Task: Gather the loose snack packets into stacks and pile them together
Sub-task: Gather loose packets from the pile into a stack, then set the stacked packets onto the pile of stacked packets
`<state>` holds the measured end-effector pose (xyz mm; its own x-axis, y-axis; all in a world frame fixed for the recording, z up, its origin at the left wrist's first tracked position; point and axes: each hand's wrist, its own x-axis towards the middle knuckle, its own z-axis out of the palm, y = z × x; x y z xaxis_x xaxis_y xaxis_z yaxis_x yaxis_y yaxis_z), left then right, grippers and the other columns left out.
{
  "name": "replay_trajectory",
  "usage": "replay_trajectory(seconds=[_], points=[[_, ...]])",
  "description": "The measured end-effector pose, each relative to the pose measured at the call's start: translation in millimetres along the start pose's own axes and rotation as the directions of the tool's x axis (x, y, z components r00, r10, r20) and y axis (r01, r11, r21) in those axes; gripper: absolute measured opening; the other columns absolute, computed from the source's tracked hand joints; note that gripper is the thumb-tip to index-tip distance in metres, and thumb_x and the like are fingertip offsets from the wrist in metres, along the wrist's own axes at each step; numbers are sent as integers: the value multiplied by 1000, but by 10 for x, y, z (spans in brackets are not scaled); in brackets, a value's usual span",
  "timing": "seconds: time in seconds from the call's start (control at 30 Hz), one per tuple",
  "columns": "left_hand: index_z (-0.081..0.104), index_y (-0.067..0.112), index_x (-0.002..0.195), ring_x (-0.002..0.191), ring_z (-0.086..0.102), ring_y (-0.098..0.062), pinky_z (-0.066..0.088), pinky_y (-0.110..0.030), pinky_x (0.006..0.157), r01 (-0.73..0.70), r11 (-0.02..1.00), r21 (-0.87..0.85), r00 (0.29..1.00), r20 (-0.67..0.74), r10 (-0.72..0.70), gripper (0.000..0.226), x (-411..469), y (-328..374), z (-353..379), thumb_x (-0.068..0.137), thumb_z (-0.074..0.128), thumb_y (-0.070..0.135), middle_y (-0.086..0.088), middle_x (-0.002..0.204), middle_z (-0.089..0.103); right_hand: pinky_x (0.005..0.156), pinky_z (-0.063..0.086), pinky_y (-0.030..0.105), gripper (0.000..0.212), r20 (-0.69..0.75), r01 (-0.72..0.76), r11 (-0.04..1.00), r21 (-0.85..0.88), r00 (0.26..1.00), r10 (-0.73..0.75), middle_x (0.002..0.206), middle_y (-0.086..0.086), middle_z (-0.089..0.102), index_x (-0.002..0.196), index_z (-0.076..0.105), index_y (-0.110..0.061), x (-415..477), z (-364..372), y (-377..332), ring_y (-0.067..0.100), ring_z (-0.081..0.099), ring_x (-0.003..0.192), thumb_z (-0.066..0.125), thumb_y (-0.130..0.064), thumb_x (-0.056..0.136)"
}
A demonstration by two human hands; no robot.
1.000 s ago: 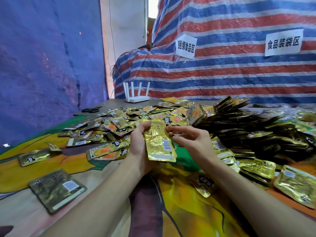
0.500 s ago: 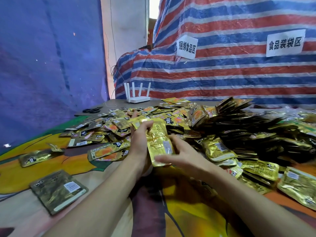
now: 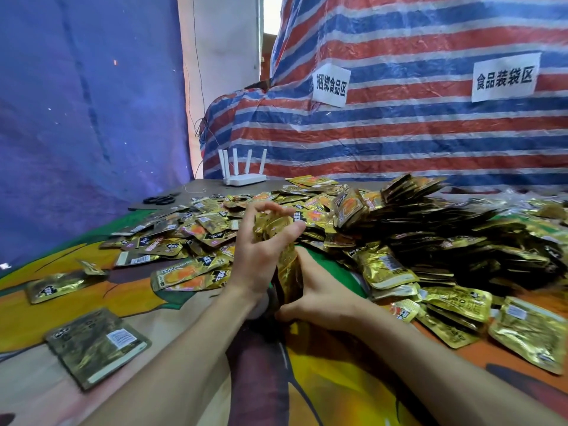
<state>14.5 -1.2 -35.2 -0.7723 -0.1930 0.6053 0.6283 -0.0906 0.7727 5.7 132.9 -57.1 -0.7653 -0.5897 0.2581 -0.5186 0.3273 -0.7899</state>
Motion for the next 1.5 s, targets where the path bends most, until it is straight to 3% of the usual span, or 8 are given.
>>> replay_trajectory(seconds=[0.23,0.43,0.57,0.77,0.97,1.1,1.27,1.5], points=[[71,15,80,106,64,-13,47,-21,90,-143,977,159,989,57,136,36,-56,57,73,67,78,47,-8,109,69,94,45,10,93,-11,58,993,103,998,-57,131,-15,59,142,40,-24,8,-49,-60,-10,57,117,94,-20,66],[61,36,129,116,65,-15,54,-33,94,-24,993,115,984,181,3,62,-106,69,47,72,84,33,8,122,70,98,53,28,74,-108,52,996,68,993,-44,122,-9,67,133,53,-21,52,-85,5,2,64,112,84,-16,65],[78,23,95,116,63,-7,51,-26,94,-138,982,132,989,74,129,27,-113,70,60,70,88,23,2,121,69,90,57,36,60,-87,60,995,85,995,-53,109,-1,74,121,62,-17,73,-132,71,15,71,104,86,-7,67],[77,30,107,117,63,-10,51,-34,98,-90,988,126,978,198,64,34,-115,24,67,74,86,32,8,120,70,80,55,27,49,31,30,998,48,999,-31,98,-6,73,114,62,-17,70,-139,95,10,71,94,83,-3,72],[49,53,135,126,56,-5,45,-31,100,43,991,127,984,165,-64,69,-105,16,115,71,68,72,16,138,56,96,55,32,75,-153,30,998,50,988,-22,120,-4,66,134,47,-19,24,-180,-22,6,66,110,86,-20,70],[34,44,145,130,46,-6,38,-25,96,138,979,151,990,-30,-135,73,-69,-19,127,78,59,61,13,147,42,88,59,39,88,-372,-104,986,-132,927,47,109,-2,65,127,35,-23,20,-434,-255,17,70,96,93,-35,63],[53,31,125,116,57,-13,48,-39,100,175,940,293,985,-58,-165,38,-71,-119,98,91,70,34,3,130,54,87,54,48,104,-605,-420,779,-466,794,66,118,12,58,141,25,-14,359,-986,-508,34,63,100,88,-54,68],[60,30,103,92,56,6,43,-11,70,121,910,396,992,-18,-125,19,-96,-157,99,93,68,16,7,113,57,93,43,48,56,-716,-619,474,-627,697,-36,129,25,48,137,41,-16,1027,-1644,-373,45,56,110,69,-34,92]])
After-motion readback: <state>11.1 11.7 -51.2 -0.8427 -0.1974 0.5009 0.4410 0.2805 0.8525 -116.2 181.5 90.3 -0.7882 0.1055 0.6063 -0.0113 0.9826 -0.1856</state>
